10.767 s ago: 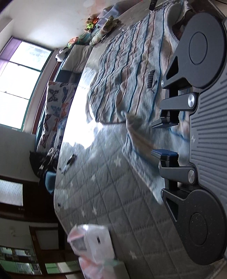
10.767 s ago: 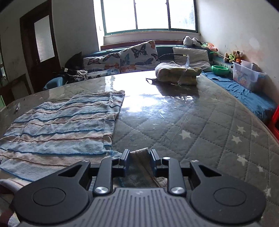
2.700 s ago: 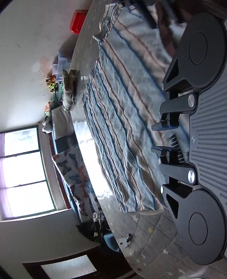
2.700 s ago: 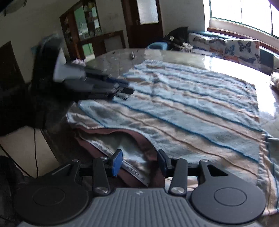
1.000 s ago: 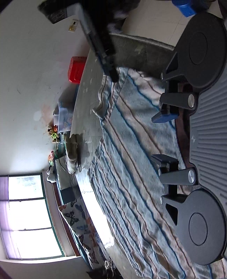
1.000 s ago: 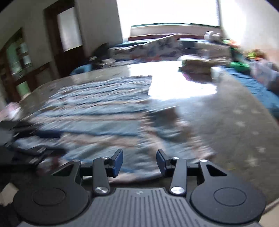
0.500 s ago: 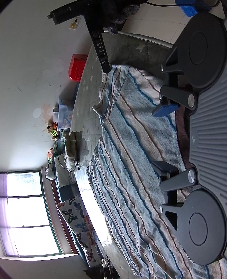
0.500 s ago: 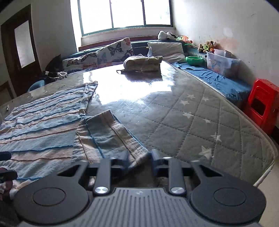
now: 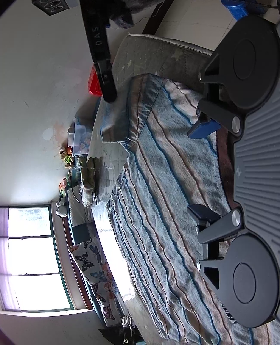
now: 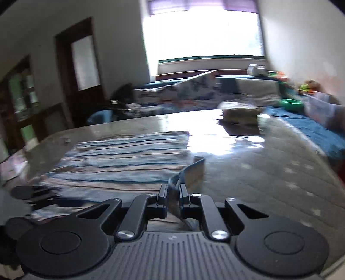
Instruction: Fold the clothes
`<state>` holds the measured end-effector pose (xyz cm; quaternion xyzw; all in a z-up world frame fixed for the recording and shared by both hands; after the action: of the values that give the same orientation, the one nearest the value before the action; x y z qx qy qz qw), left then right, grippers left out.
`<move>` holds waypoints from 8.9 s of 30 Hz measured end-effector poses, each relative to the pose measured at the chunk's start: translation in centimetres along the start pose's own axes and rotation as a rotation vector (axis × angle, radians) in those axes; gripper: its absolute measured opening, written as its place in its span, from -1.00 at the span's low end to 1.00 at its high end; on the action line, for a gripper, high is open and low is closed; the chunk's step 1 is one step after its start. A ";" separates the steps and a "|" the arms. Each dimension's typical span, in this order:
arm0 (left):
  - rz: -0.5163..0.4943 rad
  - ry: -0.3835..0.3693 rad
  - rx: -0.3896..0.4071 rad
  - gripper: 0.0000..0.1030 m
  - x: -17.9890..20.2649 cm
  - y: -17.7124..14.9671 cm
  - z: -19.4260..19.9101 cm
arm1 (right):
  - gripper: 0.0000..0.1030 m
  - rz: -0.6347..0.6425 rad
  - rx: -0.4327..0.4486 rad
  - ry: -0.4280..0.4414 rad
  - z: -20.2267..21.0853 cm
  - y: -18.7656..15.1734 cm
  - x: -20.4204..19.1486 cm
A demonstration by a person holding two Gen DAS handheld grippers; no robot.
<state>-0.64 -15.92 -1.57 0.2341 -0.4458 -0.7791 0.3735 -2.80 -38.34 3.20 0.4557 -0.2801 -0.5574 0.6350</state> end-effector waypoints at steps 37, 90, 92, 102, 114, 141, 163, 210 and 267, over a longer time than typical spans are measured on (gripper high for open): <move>0.023 0.012 -0.005 0.45 -0.4 -0.1 0.0 | -0.94 0.043 -0.001 -0.052 -0.6 -1.0 0.1; -0.005 -0.080 0.027 -0.97 0.9 2.3 -0.1 | -0.60 0.203 -0.166 0.015 -10.7 0.2 1.5; 0.005 -0.072 -0.002 -0.94 0.7 2.0 -0.6 | -0.60 0.215 -0.148 0.029 -9.7 0.2 0.9; 0.011 -0.069 0.001 -0.88 0.3 1.5 -0.1 | -0.59 0.328 -0.174 0.084 -6.7 -2.8 -2.7; 0.060 0.033 -0.003 -0.40 -2.5 0.2 2.0 | -0.48 0.231 -0.178 0.130 -2.3 -3.9 -3.4; 0.635 0.875 -0.034 -0.17 -19.3 -9.8 17.6 | -0.34 0.184 -0.178 0.073 -10.0 -1.4 -3.1; 0.552 0.439 0.263 -0.92 -15.8 -4.9 17.1 | -0.33 0.212 -0.127 0.141 -8.3 -0.6 -5.7; 0.402 0.294 -0.014 -0.75 -19.9 -4.4 7.3 | -0.35 0.413 -0.232 0.587 -12.9 -0.2 -20.9; 0.349 0.234 -0.032 -0.73 -18.2 -3.8 5.8 | -0.75 0.553 -0.328 0.606 -12.0 -3.4 -22.9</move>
<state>5.02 2.71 -1.42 0.2363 -0.4205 -0.6770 0.5559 0.99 -13.00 -1.52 0.3994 -0.1006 -0.2448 0.8778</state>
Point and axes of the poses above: each gripper's, at about its wrist camera, not at the fingertips, and z roughly against the way its jaws point, x to its right, y to its top, the point moved 2 cm from there along -z, roughly the way its jaws point, and after that the axes turned 5 degrees about x, right-handed, at the moved point
